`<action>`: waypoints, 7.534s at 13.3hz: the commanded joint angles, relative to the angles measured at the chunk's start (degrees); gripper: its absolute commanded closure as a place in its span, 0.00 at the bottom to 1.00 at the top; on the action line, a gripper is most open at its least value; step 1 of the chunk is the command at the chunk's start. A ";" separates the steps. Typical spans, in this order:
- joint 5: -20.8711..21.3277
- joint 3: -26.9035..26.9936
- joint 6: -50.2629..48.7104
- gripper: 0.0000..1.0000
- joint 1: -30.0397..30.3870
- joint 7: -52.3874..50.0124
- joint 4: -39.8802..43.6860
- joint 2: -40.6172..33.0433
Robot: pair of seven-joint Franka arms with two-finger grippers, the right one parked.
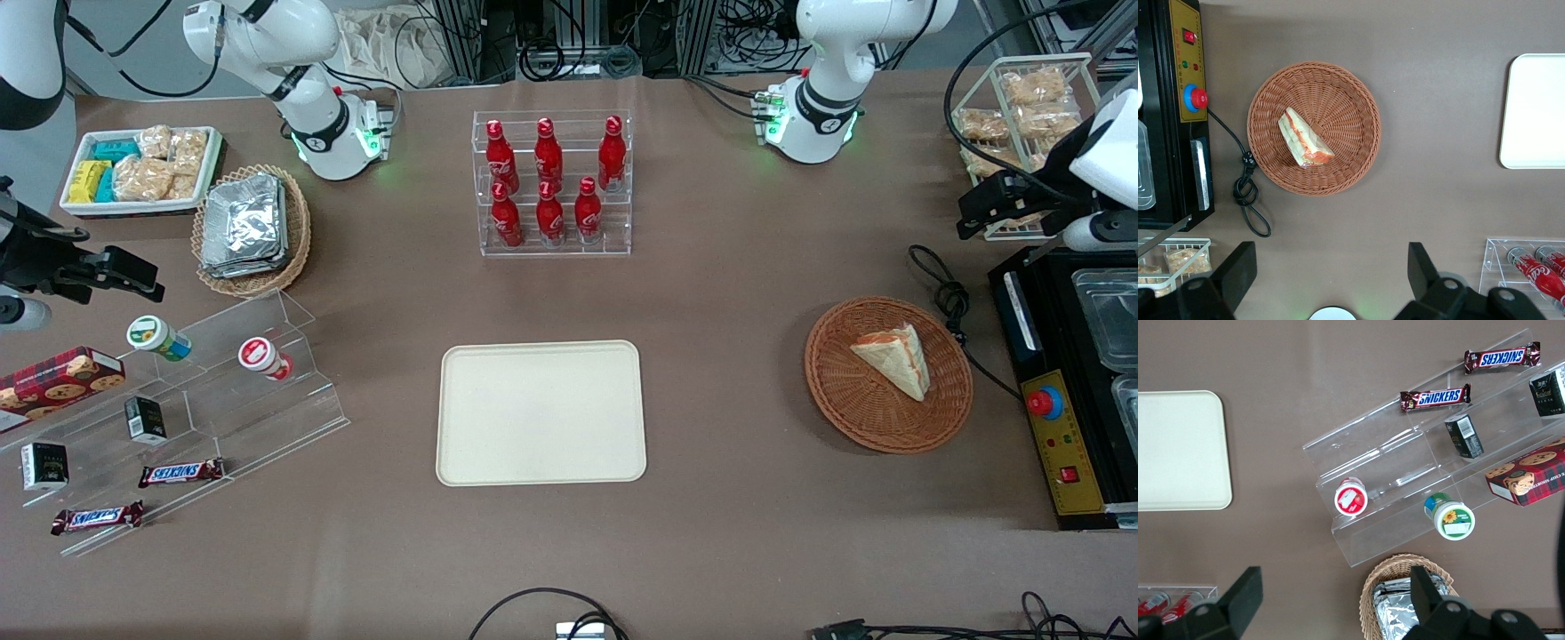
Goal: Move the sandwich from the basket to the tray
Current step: 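Move the left gripper over the sandwich in the wicker basket, then lower the open left gripper around the wrapped sandwich and close it, then lift the held sandwich up out of the basket, then carry the sandwich with the left gripper over the cream tray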
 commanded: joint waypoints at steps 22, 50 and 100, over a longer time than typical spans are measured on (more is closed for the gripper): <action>1.52 0.79 49.26 0.00 7.36 -25.61 -44.10 0.25; 1.87 0.35 73.99 0.85 9.30 -26.52 -49.93 13.71; 12.86 -1.94 37.42 0.82 -36.76 -31.16 20.30 53.60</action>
